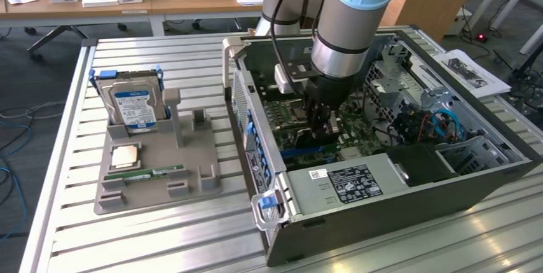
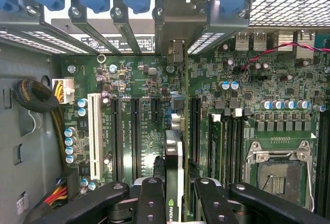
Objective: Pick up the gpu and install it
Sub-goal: 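Insert the gpu into the slot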
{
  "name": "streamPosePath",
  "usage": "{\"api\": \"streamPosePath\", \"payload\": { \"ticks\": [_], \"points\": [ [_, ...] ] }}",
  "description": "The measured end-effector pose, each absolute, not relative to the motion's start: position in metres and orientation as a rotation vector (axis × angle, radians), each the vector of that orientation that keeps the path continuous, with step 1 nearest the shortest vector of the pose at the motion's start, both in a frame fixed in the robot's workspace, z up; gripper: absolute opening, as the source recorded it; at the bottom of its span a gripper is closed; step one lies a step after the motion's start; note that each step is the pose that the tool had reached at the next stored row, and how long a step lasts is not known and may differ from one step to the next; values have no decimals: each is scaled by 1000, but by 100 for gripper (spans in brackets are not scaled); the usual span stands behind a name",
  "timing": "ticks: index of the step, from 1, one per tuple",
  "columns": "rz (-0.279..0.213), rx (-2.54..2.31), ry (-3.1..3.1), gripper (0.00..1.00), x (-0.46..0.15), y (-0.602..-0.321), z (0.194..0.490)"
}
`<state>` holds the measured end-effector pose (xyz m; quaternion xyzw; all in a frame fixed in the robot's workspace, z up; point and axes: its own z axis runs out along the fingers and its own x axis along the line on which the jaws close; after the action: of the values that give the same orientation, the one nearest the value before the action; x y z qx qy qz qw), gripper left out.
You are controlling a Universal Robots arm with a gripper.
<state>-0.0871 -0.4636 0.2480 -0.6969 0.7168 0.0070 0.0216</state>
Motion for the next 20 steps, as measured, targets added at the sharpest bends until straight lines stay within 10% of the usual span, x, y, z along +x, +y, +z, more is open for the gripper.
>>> {"api": "streamPosePath", "payload": {
  "ticks": [20],
  "points": [
    [21,-2145,2236,27,-87,-464,247]
  ]
}}
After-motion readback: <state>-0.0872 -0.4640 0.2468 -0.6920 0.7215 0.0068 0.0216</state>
